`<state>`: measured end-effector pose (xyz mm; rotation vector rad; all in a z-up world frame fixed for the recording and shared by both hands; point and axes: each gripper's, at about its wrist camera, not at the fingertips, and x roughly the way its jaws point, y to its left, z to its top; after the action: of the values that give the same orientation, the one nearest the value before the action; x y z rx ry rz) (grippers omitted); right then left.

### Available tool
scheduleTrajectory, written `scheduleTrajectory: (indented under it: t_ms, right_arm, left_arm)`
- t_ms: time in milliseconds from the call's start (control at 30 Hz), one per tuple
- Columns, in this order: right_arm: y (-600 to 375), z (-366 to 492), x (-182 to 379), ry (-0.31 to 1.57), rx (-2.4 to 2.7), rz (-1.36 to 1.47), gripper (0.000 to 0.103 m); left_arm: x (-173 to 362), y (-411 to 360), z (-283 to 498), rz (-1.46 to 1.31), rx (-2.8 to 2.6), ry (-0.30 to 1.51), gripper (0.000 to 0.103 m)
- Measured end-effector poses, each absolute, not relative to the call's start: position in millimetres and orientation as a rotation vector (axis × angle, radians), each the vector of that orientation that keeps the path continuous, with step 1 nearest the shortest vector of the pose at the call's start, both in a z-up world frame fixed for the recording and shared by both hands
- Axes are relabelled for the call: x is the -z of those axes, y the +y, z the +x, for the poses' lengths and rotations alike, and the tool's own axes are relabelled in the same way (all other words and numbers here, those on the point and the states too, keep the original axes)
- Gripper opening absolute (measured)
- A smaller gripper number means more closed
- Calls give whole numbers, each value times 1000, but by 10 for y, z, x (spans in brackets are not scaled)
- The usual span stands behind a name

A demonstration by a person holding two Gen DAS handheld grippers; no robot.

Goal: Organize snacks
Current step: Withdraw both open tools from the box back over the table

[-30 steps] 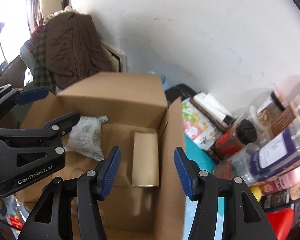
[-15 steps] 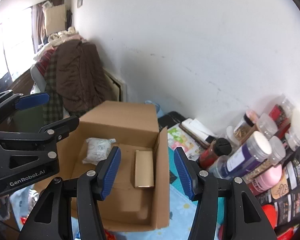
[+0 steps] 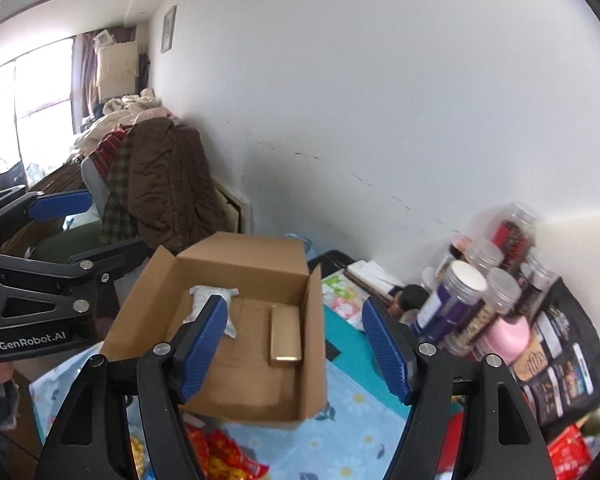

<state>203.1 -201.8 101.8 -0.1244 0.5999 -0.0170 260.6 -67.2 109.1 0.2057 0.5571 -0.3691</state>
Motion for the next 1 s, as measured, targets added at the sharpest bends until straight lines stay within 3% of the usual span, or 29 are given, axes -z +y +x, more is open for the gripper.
scheduleTrajectory:
  t_ms: [200, 1000]
  right_arm:
    - [-1964, 1645, -1052, 553, 17, -127, 83]
    - [-1755, 558, -463, 574, 5, -55, 83]
  left_arm:
    - [-1034, -626, 2254, 189, 413, 549, 81]
    - [-543, -328, 1217, 168, 521, 614, 81]
